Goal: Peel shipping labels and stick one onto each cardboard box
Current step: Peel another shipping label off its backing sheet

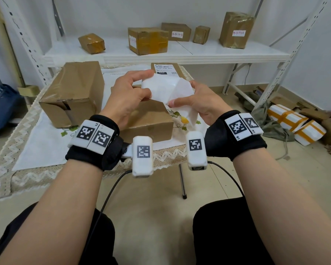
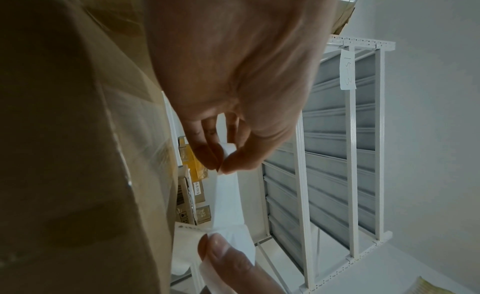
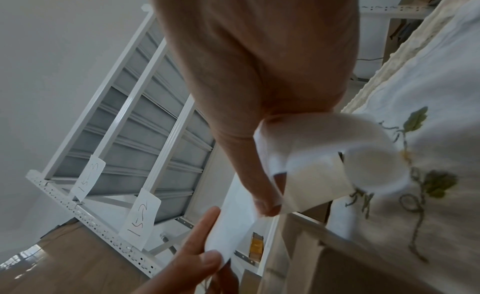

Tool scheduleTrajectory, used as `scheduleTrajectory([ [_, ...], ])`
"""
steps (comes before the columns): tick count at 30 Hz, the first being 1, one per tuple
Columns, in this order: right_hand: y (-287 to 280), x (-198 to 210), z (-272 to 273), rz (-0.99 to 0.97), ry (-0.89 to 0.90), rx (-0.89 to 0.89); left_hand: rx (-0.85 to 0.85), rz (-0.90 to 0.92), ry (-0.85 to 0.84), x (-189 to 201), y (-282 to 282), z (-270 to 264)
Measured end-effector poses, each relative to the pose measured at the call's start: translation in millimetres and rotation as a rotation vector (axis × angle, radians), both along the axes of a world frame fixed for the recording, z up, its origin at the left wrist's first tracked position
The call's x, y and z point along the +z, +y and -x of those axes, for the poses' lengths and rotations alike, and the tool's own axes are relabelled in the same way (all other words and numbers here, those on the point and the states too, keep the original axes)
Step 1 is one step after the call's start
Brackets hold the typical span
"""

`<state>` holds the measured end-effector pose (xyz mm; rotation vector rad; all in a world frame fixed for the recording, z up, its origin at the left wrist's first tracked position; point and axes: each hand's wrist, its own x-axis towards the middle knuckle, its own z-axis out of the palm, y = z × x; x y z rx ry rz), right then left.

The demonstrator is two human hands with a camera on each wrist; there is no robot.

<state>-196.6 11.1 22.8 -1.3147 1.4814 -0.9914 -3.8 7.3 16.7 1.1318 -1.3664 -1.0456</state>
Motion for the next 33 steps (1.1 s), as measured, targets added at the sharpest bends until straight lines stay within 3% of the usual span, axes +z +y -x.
scheduleTrajectory([
  [18,5.7,0.1,2.1,0.117,0.342,0.005,-0.019,-0.006,-0.061,1.6,4.2,-0.7],
  [33,3.8,-2.0,5.4,0.15,0.466,-0.022,-0.011,-0.011,-0.07,0.7,4.8,0.9],
])
